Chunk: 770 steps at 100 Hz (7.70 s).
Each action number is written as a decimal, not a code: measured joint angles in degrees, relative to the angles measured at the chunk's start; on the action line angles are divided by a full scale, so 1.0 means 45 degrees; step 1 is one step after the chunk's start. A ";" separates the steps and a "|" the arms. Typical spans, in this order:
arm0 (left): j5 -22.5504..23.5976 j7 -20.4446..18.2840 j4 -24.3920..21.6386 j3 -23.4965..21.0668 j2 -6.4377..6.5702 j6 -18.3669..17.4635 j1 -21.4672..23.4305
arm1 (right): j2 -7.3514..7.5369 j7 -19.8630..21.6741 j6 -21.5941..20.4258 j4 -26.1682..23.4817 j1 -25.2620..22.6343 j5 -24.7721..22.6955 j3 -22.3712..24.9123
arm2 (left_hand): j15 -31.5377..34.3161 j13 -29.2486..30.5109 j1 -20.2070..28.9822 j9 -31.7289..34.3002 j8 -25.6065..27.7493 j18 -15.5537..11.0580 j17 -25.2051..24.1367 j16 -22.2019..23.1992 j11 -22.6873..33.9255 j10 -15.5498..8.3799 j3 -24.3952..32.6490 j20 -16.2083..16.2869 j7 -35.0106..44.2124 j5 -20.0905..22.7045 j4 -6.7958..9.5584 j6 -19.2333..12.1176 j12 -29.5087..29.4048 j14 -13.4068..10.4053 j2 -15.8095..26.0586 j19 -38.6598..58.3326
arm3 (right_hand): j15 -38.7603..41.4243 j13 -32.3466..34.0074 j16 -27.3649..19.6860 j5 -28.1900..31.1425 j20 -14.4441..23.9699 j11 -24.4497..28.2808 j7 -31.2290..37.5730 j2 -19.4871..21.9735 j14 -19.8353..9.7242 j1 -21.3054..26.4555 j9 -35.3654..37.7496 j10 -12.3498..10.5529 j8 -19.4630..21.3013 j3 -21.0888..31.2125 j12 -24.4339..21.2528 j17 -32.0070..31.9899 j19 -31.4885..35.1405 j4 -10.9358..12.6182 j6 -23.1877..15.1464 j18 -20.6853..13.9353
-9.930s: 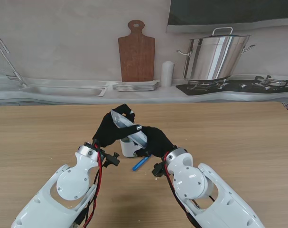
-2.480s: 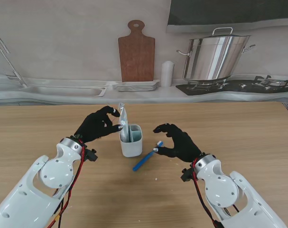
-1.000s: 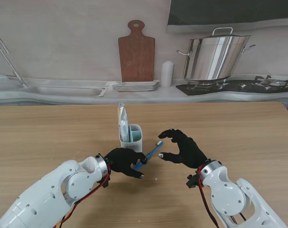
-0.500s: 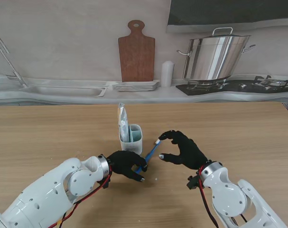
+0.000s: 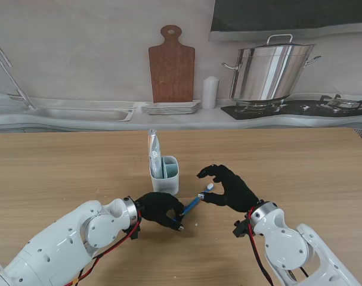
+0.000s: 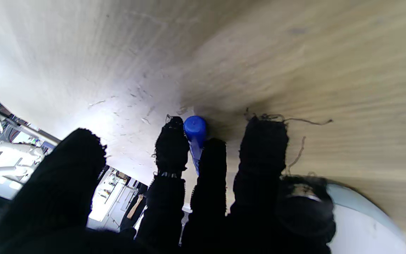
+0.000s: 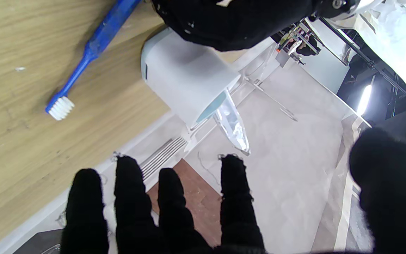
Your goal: Organize toothpaste and toothbrush
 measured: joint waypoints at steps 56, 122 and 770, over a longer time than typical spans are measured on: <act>0.0918 0.1003 -0.2724 -0.3334 -0.0265 -0.0393 0.3283 | 0.0112 0.1035 0.1088 -0.0360 -0.0121 0.0183 -0.0026 | 0.0055 0.0257 -0.0262 0.0419 -0.1674 0.0000 0.0287 0.0011 0.0120 0.1475 0.0306 0.0009 -0.3569 -0.1618 0.0000 -0.0848 -0.0002 0.0030 0.0136 -0.0001 | 0.5472 0.8465 0.3002 0.2387 0.2982 0.1416 -0.0324 0.0367 0.0218 0.0000 0.8975 0.0336 0.0322 -0.0150 0.0820 0.6459 0.4452 0.0043 0.0318 0.1390; 0.1817 0.1553 -0.4132 -0.6987 -0.0192 -0.0329 0.5945 | 0.0627 0.1915 0.1536 0.0633 0.1131 -0.2823 -0.2375 | 0.0324 0.0374 -0.0246 0.0795 -0.1679 0.0000 0.0400 0.0331 0.0175 0.1497 -0.0240 0.0009 -0.3606 -0.1585 0.0000 -0.0225 -0.0002 0.0032 0.0594 -0.0001 | 0.3263 1.1937 0.1719 0.2083 0.1852 0.0249 -0.0441 0.1419 -0.0322 -0.0269 1.2089 -0.0177 0.0430 -0.0413 0.0158 0.9380 0.5161 0.0309 0.0856 0.1229; 0.0809 0.1485 -0.4110 -0.8032 -0.0206 -0.0322 0.6748 | 0.0352 0.1464 0.3510 0.5373 0.5850 -0.4517 -0.5471 | 0.0283 0.0374 0.0025 0.1046 -0.1698 0.0196 0.0276 0.0350 0.0220 0.1457 -0.0568 0.0171 -0.2994 -0.1225 0.0005 0.0258 -0.0004 0.0204 0.0935 -0.0001 | 1.2826 1.2468 0.2832 0.6835 0.2473 0.5612 0.5525 -0.8594 -0.3787 0.6799 1.1045 -0.2271 0.2850 0.6959 0.3808 1.2683 0.8366 0.1130 -0.0182 -0.1402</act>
